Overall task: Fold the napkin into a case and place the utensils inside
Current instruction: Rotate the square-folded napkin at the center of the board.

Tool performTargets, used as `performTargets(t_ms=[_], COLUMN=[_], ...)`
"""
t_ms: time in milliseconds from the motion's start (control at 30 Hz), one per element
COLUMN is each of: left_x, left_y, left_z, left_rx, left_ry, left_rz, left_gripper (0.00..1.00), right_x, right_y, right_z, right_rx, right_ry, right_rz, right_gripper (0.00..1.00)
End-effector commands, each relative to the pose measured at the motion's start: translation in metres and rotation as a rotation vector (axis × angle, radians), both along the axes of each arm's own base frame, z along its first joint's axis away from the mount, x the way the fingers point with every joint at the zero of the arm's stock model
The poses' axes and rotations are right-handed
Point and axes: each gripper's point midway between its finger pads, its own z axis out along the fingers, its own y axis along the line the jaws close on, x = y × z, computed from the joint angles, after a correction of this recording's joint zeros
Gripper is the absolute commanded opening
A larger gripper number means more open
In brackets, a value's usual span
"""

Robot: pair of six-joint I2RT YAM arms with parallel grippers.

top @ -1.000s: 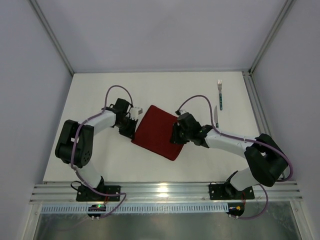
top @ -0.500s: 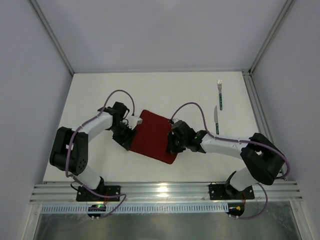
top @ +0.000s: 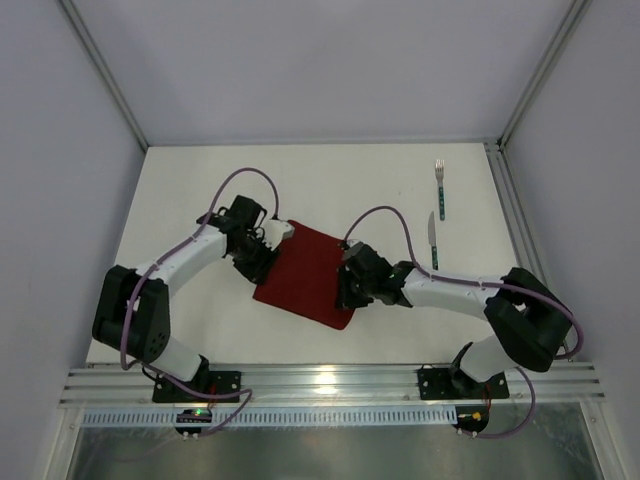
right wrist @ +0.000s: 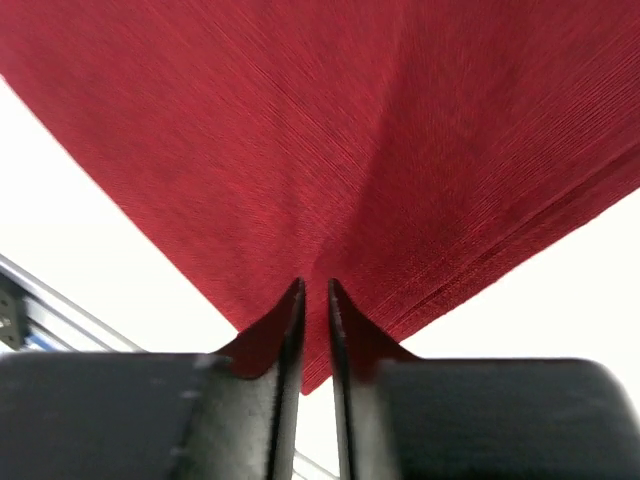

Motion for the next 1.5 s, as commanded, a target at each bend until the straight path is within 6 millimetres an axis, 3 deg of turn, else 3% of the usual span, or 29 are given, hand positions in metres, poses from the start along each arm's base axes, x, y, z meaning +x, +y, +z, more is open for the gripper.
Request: performTargets(t_ms=[0, 100, 233, 400, 533, 633, 667, 733, 767, 933, 1033, 1133, 1367, 1400, 1467], left_x=[0.013, 0.021, 0.015, -0.001, -0.015, -0.026, -0.034, -0.041, -0.048, -0.054, -0.050, -0.039, -0.044, -0.041, -0.031], left_y=[-0.004, -0.001, -0.005, -0.009, -0.007, -0.005, -0.002, -0.006, -0.004, -0.013, -0.017, -0.014, -0.029, -0.031, -0.039], left_z=[-0.016, -0.027, -0.041, -0.054, -0.062, -0.061, -0.061, -0.052, -0.048, -0.010, 0.010, 0.014, -0.001, 0.000, 0.009], left_rx=[0.039, 0.063, 0.083, 0.098, 0.120, 0.116, 0.119, 0.088, 0.089, 0.045, 0.046, 0.108, 0.203, 0.201, 0.168], left_ry=[-0.022, -0.053, -0.034, -0.009, 0.016, 0.023, 0.039, 0.029, 0.036, -0.092, -0.195, -0.273, -0.349, -0.364, -0.401], left_rz=[-0.012, -0.002, -0.031, -0.071, -0.101, -0.121, -0.138, -0.166, -0.189, -0.279, -0.318, -0.334, -0.443, -0.430, -0.362], left_gripper=[0.35, 0.35, 0.36, 0.36, 0.35, 0.35, 0.35, 0.36, 0.37, 0.44, 0.52, 0.58, 0.65, 0.65, 0.58], right_x=[0.018, 0.024, 0.027, 0.054, 0.081, 0.101, 0.101, 0.117, 0.117, 0.147, 0.152, 0.156, 0.139, 0.132, 0.120], right_y=[0.001, -0.021, -0.051, -0.067, -0.065, -0.056, -0.054, -0.042, -0.038, -0.020, -0.018, -0.022, -0.042, -0.047, -0.045], right_z=[0.046, 0.045, 0.022, 0.013, -0.002, 0.003, -0.007, 0.002, -0.006, 0.007, 0.009, 0.015, 0.054, 0.055, 0.075], right_rx=[0.034, 0.021, 0.033, 0.055, 0.057, 0.085, 0.066, 0.084, 0.081, 0.090, 0.066, 0.058, 0.054, 0.048, 0.067], right_ry=[-0.130, -0.159, -0.106, -0.103, -0.064, -0.067, -0.037, -0.052, -0.022, -0.053, -0.037, -0.058, -0.141, -0.140, -0.185], right_rz=[-0.032, -0.134, -0.224, -0.263, -0.265, -0.238, -0.225, -0.196, -0.178, -0.140, -0.111, -0.111, -0.117, -0.129, -0.131], right_gripper=[0.20, 0.24, 0.43, 0.46, 0.46, 0.40, 0.38, 0.33, 0.32, 0.30, 0.30, 0.36, 0.45, 0.45, 0.44])
